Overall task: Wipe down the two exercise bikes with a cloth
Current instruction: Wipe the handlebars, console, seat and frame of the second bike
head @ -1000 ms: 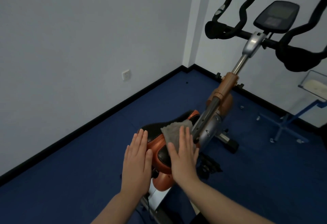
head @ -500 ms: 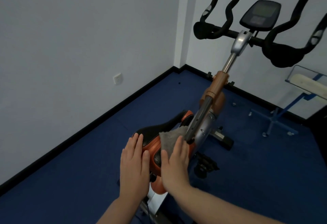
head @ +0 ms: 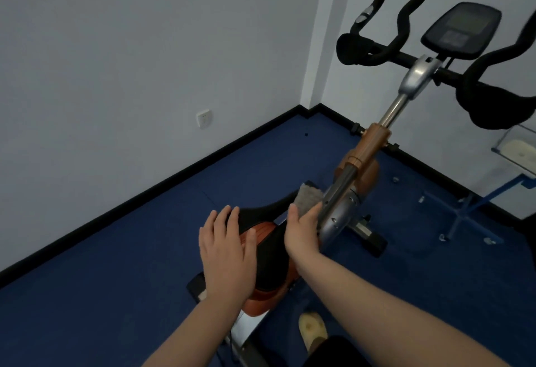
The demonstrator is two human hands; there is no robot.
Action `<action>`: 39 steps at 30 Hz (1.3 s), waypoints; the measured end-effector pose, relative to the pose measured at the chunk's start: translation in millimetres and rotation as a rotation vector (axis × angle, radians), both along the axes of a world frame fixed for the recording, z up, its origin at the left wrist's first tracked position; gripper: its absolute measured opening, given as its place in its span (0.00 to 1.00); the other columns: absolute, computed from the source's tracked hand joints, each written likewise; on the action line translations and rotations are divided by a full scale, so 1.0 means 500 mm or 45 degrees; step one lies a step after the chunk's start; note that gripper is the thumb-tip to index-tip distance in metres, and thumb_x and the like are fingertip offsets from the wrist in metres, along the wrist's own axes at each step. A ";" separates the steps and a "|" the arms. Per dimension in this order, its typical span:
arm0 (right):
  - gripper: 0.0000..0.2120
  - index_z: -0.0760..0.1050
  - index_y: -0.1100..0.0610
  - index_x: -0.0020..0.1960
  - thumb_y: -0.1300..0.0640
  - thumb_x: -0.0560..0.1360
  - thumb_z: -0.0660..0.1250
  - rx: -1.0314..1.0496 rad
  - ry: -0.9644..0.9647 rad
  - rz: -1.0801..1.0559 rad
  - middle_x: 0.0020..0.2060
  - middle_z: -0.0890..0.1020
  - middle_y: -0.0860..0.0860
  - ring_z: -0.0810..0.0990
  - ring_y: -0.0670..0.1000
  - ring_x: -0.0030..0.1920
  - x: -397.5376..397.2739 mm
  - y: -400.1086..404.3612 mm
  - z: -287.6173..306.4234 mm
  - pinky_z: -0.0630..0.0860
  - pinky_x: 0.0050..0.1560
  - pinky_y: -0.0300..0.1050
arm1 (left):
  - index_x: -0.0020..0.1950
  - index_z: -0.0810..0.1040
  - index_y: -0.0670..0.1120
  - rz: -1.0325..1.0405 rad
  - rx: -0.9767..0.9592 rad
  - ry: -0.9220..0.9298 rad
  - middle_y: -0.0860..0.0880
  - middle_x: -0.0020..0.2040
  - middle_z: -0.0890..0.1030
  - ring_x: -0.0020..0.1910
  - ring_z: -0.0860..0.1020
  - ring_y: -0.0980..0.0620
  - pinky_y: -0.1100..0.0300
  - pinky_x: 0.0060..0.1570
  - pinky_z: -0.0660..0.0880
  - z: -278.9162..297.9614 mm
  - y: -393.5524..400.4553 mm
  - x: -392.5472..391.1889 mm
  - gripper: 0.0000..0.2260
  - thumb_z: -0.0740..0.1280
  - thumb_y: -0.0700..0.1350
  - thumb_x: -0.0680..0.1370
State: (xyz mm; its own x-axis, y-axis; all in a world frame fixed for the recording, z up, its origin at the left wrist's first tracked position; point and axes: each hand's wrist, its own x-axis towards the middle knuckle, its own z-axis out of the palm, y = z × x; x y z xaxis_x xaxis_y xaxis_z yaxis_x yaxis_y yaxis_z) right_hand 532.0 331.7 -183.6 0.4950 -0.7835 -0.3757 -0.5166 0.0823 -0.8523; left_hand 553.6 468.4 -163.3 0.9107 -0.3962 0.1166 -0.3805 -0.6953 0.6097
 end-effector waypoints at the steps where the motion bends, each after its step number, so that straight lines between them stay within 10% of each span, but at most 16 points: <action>1: 0.34 0.36 0.53 0.79 0.46 0.83 0.53 -0.124 0.043 0.014 0.79 0.49 0.56 0.58 0.58 0.76 0.011 -0.010 -0.002 0.61 0.73 0.52 | 0.75 0.66 0.44 0.010 0.001 -0.006 0.47 0.75 0.66 0.77 0.56 0.47 0.47 0.76 0.52 0.000 -0.001 -0.002 0.22 0.59 0.48 0.83; 8: 0.28 0.68 0.50 0.72 0.39 0.81 0.42 -1.064 0.139 0.644 0.76 0.63 0.50 0.53 0.52 0.77 -0.011 -0.100 -0.009 0.51 0.76 0.56 | 0.74 0.69 0.46 0.068 -0.047 -0.041 0.50 0.74 0.68 0.76 0.58 0.50 0.49 0.76 0.55 0.002 -0.004 -0.006 0.20 0.61 0.48 0.82; 13: 0.21 0.79 0.51 0.60 0.47 0.83 0.49 -1.212 -0.168 1.219 0.57 0.81 0.48 0.75 0.50 0.62 0.006 -0.163 0.027 0.64 0.67 0.46 | 0.73 0.70 0.48 0.122 0.034 -0.027 0.52 0.73 0.70 0.75 0.59 0.52 0.52 0.76 0.56 0.004 -0.011 -0.001 0.19 0.61 0.50 0.82; 17: 0.12 0.74 0.54 0.55 0.53 0.82 0.53 -1.354 0.432 1.407 0.51 0.80 0.52 0.78 0.58 0.52 0.067 -0.202 0.057 0.72 0.47 0.52 | 0.71 0.70 0.50 0.200 0.162 -0.038 0.52 0.70 0.71 0.74 0.62 0.51 0.51 0.74 0.58 0.018 -0.036 -0.001 0.18 0.57 0.53 0.82; 21: 0.12 0.72 0.51 0.41 0.52 0.80 0.54 -1.537 0.119 1.576 0.37 0.79 0.49 0.78 0.54 0.38 0.058 -0.151 0.041 0.68 0.35 0.49 | 0.68 0.72 0.51 0.280 0.114 -0.029 0.54 0.68 0.72 0.73 0.63 0.53 0.51 0.74 0.59 0.020 -0.043 -0.006 0.15 0.60 0.51 0.81; 26: 0.20 0.76 0.54 0.48 0.47 0.82 0.48 -1.063 0.451 1.363 0.47 0.81 0.53 0.78 0.56 0.46 0.113 -0.215 0.050 0.68 0.40 0.48 | 0.68 0.73 0.52 0.300 0.050 -0.037 0.56 0.68 0.72 0.73 0.63 0.56 0.53 0.74 0.60 0.018 -0.040 -0.008 0.15 0.60 0.49 0.81; 32: 0.17 0.70 0.48 0.38 0.48 0.82 0.49 -1.391 -0.019 1.614 0.38 0.82 0.49 0.80 0.55 0.39 0.069 -0.160 0.046 0.64 0.37 0.47 | 0.68 0.76 0.51 0.404 -0.082 -0.038 0.56 0.70 0.73 0.73 0.62 0.60 0.57 0.74 0.59 0.008 -0.042 -0.012 0.15 0.61 0.44 0.82; 35: 0.19 0.74 0.50 0.50 0.47 0.83 0.46 -1.096 0.190 1.867 0.50 0.81 0.52 0.79 0.56 0.51 0.124 -0.201 0.061 0.72 0.46 0.51 | 0.69 0.74 0.51 0.482 -0.059 -0.049 0.56 0.71 0.72 0.72 0.63 0.62 0.55 0.74 0.60 0.006 -0.044 -0.018 0.16 0.61 0.45 0.82; 39: 0.15 0.71 0.54 0.59 0.53 0.83 0.48 -1.380 0.347 1.889 0.54 0.79 0.55 0.78 0.59 0.54 0.139 -0.123 0.050 0.69 0.42 0.51 | 0.72 0.69 0.49 0.732 -0.064 -0.013 0.52 0.68 0.75 0.67 0.72 0.53 0.51 0.69 0.68 0.002 -0.047 -0.028 0.18 0.60 0.48 0.81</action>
